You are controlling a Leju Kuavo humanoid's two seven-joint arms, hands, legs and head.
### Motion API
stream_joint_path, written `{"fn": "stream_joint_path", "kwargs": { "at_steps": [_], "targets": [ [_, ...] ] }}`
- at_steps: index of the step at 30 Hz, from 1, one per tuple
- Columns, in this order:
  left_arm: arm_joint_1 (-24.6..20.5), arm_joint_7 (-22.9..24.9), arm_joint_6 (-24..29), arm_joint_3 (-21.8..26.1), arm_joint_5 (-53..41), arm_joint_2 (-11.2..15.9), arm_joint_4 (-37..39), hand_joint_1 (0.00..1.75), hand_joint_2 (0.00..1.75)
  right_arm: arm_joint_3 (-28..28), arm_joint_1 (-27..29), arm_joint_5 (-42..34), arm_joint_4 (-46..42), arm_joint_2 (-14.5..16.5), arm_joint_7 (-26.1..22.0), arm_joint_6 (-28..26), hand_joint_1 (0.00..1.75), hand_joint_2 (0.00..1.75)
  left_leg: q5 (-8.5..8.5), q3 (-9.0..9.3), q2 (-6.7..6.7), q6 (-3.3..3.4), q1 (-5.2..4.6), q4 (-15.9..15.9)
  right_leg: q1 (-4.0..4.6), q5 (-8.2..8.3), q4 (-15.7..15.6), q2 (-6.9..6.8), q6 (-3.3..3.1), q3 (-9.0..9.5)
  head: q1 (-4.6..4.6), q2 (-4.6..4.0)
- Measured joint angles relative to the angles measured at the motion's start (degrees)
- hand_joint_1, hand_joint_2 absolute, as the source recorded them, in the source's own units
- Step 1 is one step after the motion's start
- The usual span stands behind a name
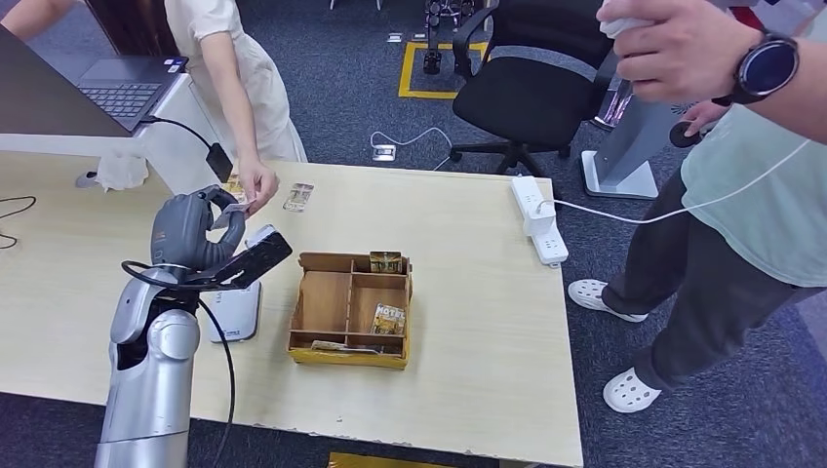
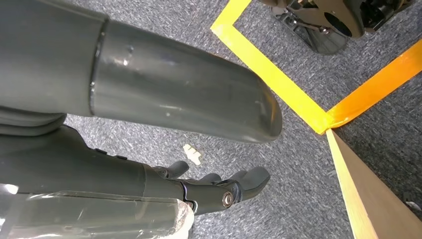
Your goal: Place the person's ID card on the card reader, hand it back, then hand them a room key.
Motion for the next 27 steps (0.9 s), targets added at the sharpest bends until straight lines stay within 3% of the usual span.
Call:
{"fn": "stream_joint_path", "kwargs": {
  "at_steps": [2,6,12,20,27],
  "targets": [
    [0.00,0.00,0.01,-0.02,-0.01,0.12,0.00,1.75,1.75,0.01,-0.06,0.00,0.16,0.00,-0.02,-0.05,0.00,0.00,0.00,-0.02,0.00,0.00,0.00,0.00,0.00,0.00,0.00,0.00,0.00,-0.02,0.00,0.00],
    [-0.01,0.00,0.04,-0.10,-0.12,0.26,0.00,0.00,1.75,0.01,-0.09,0.00,0.42,-0.01,-0.08,-0.15,0.00,0.00,0.00,-0.06,0.00,0.00,0.00,0.00,0.00,0.00,0.00,0.00,0.00,-0.05,-0.01,0.00],
    [0.01,0.07,-0.44,-0.25,0.37,0.52,0.00,0.00,1.75,0.02,-0.11,-0.04,0.45,-0.04,-0.09,-0.15,0.00,0.00,0.00,-0.06,0.00,0.00,0.00,0.00,0.00,0.00,0.00,-0.01,0.00,-0.06,-0.01,0.00],
    [0.56,1.24,-8.84,-0.63,8.76,1.34,-1.25,0.00,1.75,1.19,0.13,-5.88,-1.19,-0.04,2.98,-1.61,0.00,0.00,0.01,0.00,0.07,0.00,0.00,0.00,0.00,0.01,0.00,0.08,0.00,-0.10,-0.01,0.00],
    [0.72,1.31,-10.22,-1.22,10.09,2.44,-2.36,0.00,1.75,1.90,0.10,-6.45,-2.10,-0.04,3.37,-1.57,0.00,0.00,0.00,-0.02,0.06,0.00,0.00,0.00,0.00,0.01,0.00,0.08,0.00,-0.11,-0.01,0.00]
  ]
}}
